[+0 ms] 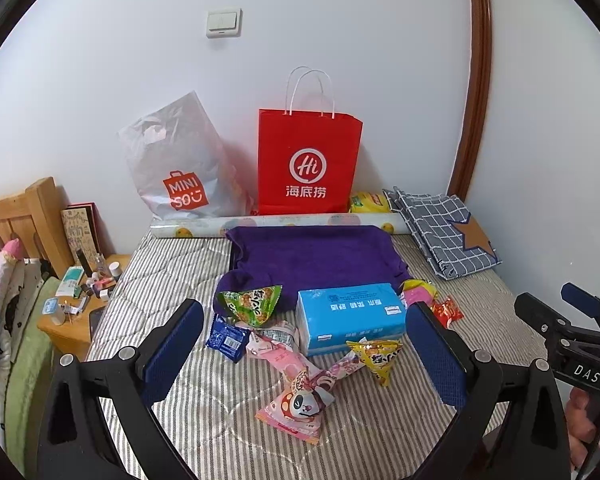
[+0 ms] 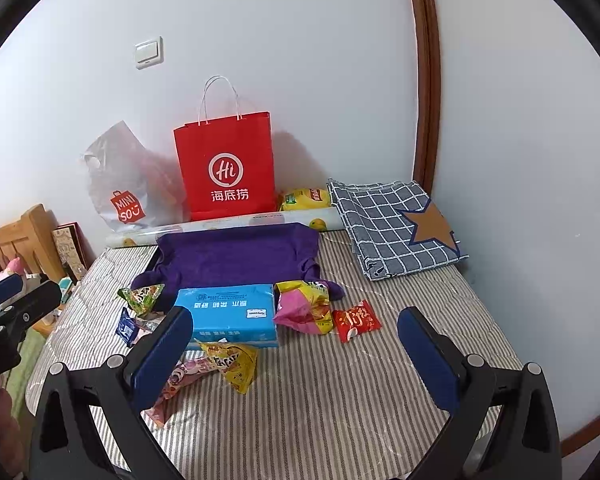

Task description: Organize snacks

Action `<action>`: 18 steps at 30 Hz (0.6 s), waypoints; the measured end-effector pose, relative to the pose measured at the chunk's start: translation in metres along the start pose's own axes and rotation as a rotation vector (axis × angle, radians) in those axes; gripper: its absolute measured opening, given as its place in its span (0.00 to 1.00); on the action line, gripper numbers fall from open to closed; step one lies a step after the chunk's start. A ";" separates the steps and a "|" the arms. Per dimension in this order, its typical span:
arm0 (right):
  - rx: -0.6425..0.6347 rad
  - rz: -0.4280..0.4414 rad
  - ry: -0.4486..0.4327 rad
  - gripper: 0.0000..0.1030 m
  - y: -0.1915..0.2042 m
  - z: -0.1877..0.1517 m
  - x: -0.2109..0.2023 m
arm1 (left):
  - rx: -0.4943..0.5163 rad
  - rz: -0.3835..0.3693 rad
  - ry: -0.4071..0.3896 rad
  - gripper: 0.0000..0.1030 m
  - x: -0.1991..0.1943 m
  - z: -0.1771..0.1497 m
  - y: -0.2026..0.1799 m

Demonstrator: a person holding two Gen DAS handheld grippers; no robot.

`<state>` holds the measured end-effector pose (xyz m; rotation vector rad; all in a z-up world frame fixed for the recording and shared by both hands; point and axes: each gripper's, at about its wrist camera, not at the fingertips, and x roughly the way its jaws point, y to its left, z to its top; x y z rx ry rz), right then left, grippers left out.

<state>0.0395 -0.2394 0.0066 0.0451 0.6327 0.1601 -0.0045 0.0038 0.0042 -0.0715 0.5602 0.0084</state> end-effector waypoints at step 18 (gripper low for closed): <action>-0.001 0.015 -0.016 1.00 0.004 -0.003 -0.004 | -0.012 0.008 -0.008 0.97 -0.002 -0.003 0.003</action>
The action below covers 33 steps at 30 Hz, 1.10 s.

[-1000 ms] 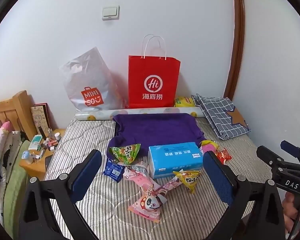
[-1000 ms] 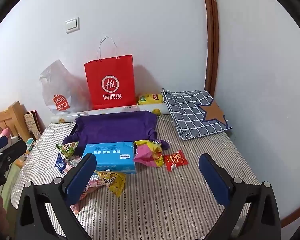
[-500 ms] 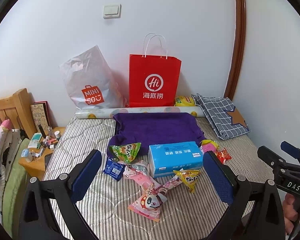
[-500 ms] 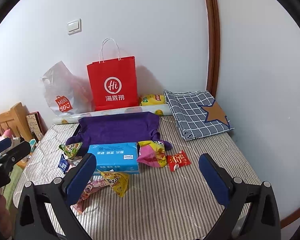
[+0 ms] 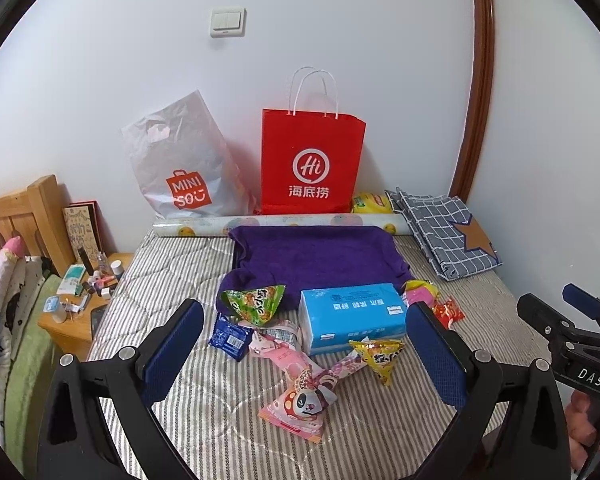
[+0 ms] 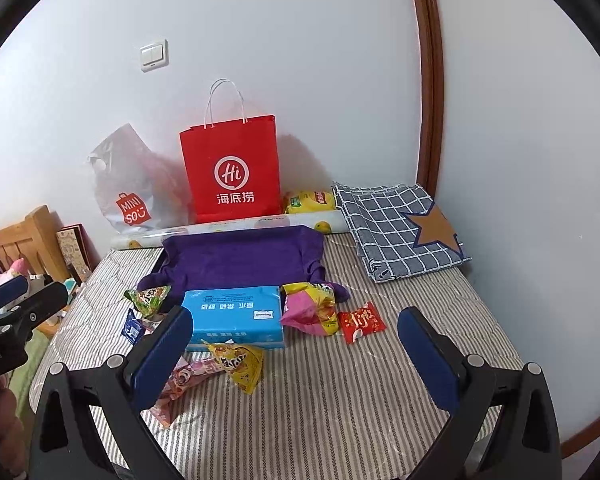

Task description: Organize snacks

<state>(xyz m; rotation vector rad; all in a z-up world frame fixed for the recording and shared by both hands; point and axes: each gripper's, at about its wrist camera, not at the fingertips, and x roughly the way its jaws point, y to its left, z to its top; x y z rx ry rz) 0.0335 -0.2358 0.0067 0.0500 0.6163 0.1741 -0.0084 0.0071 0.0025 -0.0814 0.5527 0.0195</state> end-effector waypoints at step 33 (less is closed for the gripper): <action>0.005 0.008 -0.009 1.00 0.004 -0.001 -0.003 | -0.001 0.007 -0.009 0.97 -0.005 -0.001 0.002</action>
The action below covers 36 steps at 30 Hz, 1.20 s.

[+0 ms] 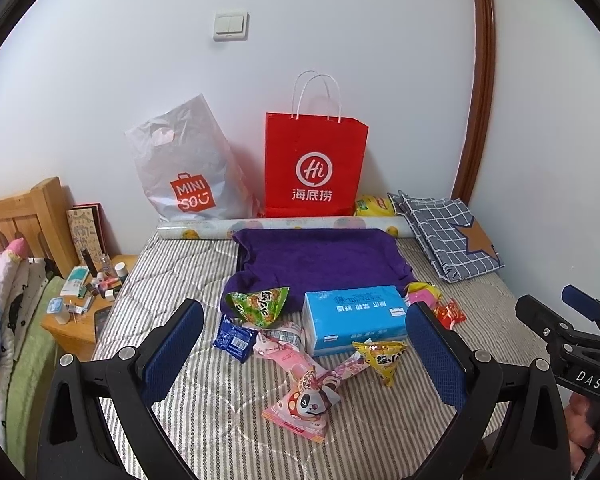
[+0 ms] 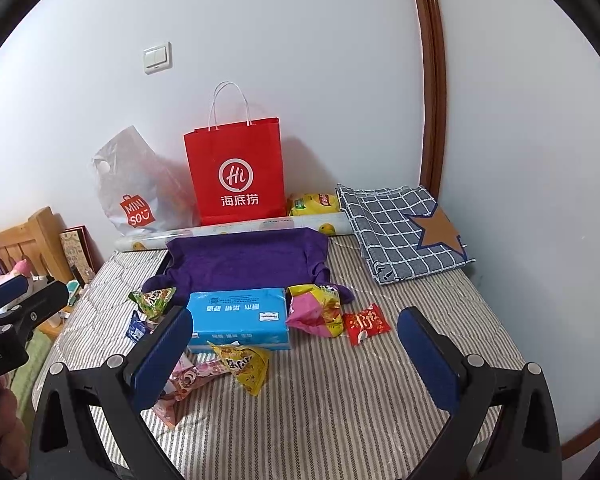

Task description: Organize snacks

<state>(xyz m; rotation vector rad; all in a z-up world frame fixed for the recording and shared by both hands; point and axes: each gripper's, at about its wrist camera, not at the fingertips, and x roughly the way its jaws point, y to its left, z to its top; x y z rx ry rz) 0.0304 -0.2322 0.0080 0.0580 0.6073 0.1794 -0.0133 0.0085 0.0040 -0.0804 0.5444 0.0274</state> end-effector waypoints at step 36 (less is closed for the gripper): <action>0.021 0.027 0.045 1.00 -0.008 -0.006 0.033 | 0.015 0.019 0.062 0.97 0.036 -0.006 0.000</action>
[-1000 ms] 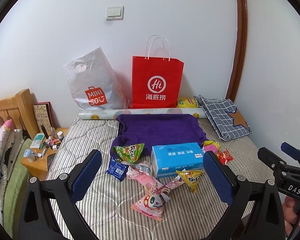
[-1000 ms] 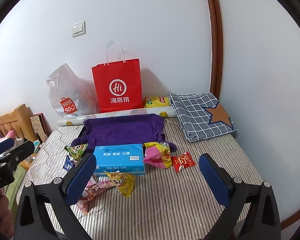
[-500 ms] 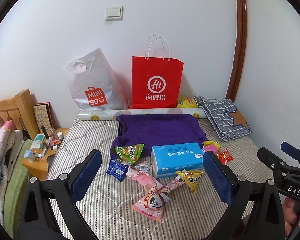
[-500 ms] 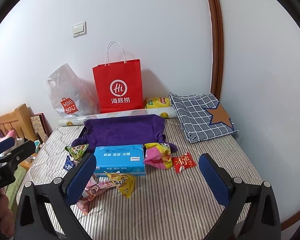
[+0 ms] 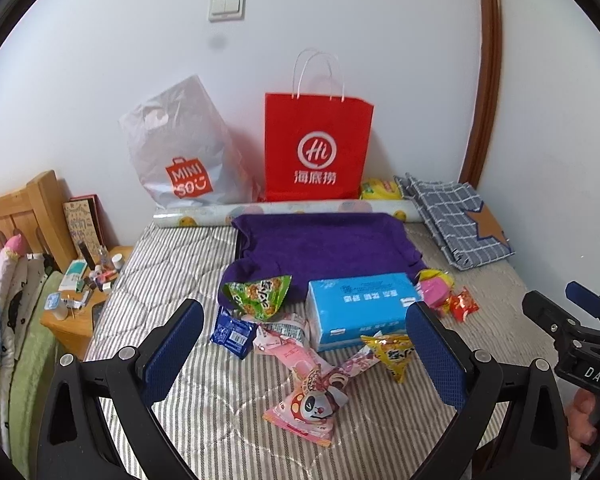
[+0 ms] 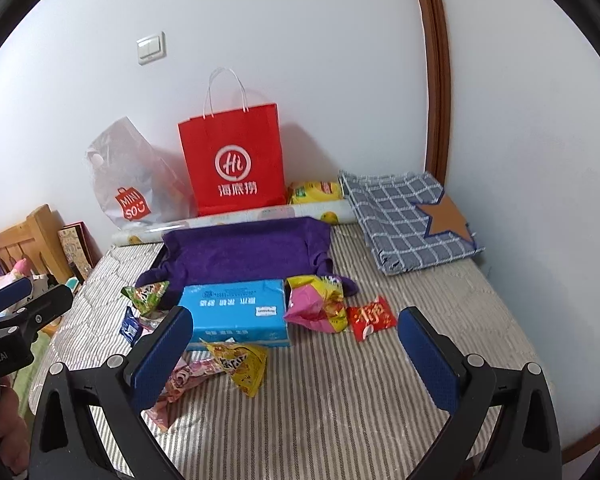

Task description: Organize snacks

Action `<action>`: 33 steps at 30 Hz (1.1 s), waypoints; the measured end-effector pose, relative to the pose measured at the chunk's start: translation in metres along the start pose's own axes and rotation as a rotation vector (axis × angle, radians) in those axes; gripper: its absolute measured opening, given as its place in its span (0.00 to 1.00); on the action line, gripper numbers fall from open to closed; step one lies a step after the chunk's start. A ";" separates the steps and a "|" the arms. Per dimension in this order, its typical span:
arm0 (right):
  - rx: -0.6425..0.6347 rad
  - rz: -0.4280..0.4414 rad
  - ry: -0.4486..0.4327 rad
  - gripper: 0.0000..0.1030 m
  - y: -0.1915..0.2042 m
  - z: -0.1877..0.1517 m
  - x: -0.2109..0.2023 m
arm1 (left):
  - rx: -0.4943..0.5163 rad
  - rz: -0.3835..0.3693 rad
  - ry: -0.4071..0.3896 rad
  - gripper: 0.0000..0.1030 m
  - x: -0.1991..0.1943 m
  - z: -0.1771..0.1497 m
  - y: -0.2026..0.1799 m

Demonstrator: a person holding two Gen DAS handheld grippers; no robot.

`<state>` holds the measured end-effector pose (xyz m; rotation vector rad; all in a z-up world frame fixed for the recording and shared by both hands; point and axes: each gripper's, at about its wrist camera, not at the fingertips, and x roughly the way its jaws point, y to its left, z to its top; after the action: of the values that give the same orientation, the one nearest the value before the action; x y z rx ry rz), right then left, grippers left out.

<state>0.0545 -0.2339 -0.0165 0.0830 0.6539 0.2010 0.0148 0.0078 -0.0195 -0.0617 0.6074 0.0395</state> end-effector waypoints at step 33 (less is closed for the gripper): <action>0.109 -0.052 0.210 0.93 -0.068 -0.018 0.154 | -0.041 -0.014 0.257 0.92 0.137 -0.019 0.040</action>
<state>0.1733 -0.2676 -0.1320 0.1504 0.8753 0.1244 0.1144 0.0489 -0.1149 -0.1116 0.8635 0.0301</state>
